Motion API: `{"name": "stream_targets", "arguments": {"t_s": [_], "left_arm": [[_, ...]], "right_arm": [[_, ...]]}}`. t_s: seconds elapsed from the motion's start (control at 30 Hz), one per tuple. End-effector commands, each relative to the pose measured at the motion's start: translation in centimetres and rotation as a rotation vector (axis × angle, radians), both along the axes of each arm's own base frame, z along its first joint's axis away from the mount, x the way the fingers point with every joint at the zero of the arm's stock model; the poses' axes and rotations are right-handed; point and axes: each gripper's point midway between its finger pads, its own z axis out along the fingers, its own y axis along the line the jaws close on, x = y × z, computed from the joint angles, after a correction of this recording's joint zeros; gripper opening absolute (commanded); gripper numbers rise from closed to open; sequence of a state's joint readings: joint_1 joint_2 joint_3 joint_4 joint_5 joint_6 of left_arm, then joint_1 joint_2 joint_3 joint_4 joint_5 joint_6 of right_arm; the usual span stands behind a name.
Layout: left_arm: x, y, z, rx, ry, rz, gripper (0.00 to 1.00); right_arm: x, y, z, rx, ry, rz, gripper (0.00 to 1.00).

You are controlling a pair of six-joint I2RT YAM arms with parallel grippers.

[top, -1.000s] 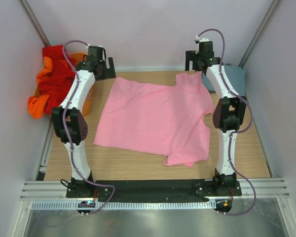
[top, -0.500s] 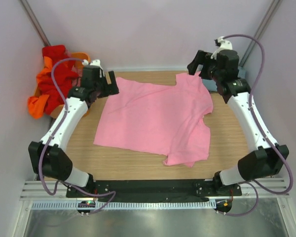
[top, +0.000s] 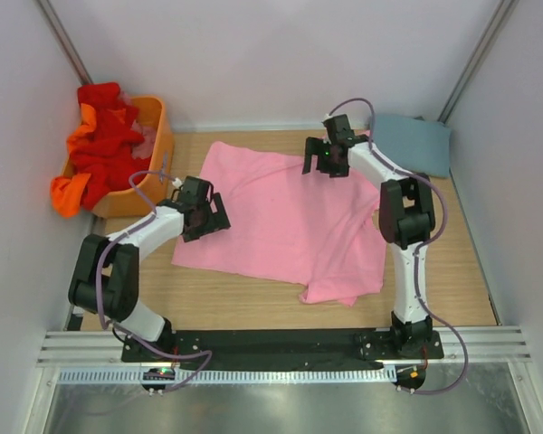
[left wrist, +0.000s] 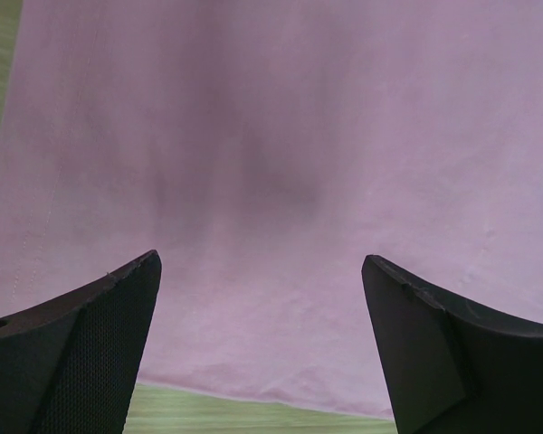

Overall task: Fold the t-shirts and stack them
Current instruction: Flatten the tshirt out

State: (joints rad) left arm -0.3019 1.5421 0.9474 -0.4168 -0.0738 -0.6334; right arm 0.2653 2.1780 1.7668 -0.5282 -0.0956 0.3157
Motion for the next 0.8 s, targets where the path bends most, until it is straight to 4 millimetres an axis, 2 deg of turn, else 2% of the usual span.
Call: {"name": "stream_targets", "arguments": {"t_s": [0.0, 0.17, 0.23, 0.27, 0.3, 0.33, 0.37, 0.4, 0.43, 0.5, 0.53, 0.6, 0.73, 0.77], "left_arm": [[0.4, 0.9, -2.0, 0.029, -0.013, 0.094, 0.93], [-1.5, 1.7, -3.9, 0.035, 0.029, 0.146, 0.92], [-2.0, 1.8, -3.5, 0.027, 0.025, 0.157, 0.92], [-2.7, 2.0, -3.9, 0.025, 0.038, 0.173, 0.92], [-2.9, 2.0, -3.7, 0.021, 0.032, 0.175, 0.92], [-3.2, 2.1, -3.3, 0.015, 0.024, 0.179, 0.92], [-3.7, 2.3, -3.5, 0.015, 0.032, 0.183, 0.92], [-4.1, 2.4, -3.5, 0.011, 0.035, 0.188, 0.92], [-4.3, 2.4, -3.1, 0.004, 0.024, 0.192, 0.92], [-5.2, 2.6, -3.3, -0.001, 0.031, 0.201, 0.92], [-5.4, 2.7, -3.2, -0.003, 0.026, 0.205, 0.92], [-5.8, 3.3, -2.9, 0.013, 0.008, 0.213, 0.92], [-5.2, 4.5, -2.2, 0.087, -0.025, 0.21, 0.94], [-4.4, 4.5, -1.4, 0.095, -0.038, 0.209, 0.94]], "right_arm": [[3.0, 3.4, 1.8, -0.019, -0.088, 0.055, 1.0], [3.6, 7.4, -2.0, -0.037, -0.046, 0.116, 1.0], [4.1, 8.7, -3.7, -0.034, -0.03, 0.127, 1.0], [4.2, 9.5, -4.1, -0.03, -0.027, 0.137, 1.0], [5.0, 10.4, -3.5, -0.007, -0.051, 0.14, 1.0], [5.0, 10.9, -5.1, -0.005, -0.028, 0.146, 1.0], [5.1, 11.4, -5.6, 0.006, -0.026, 0.15, 1.0], [5.6, 12.4, -4.9, 0.036, -0.044, 0.155, 1.0], [5.8, 12.7, -6.0, 0.044, -0.038, 0.159, 1.0], [6.2, 14.6, -5.4, 0.11, -0.066, 0.19, 1.0], [6.3, 15.1, -6.0, 0.132, -0.063, 0.195, 1.0], [6.4, 16.6, -5.6, 0.174, -0.083, 0.225, 1.0], [7.6, 19.2, -3.4, 0.266, -0.186, 0.29, 1.0], [8.1, 19.5, -1.9, 0.281, -0.221, 0.302, 1.0]]}}
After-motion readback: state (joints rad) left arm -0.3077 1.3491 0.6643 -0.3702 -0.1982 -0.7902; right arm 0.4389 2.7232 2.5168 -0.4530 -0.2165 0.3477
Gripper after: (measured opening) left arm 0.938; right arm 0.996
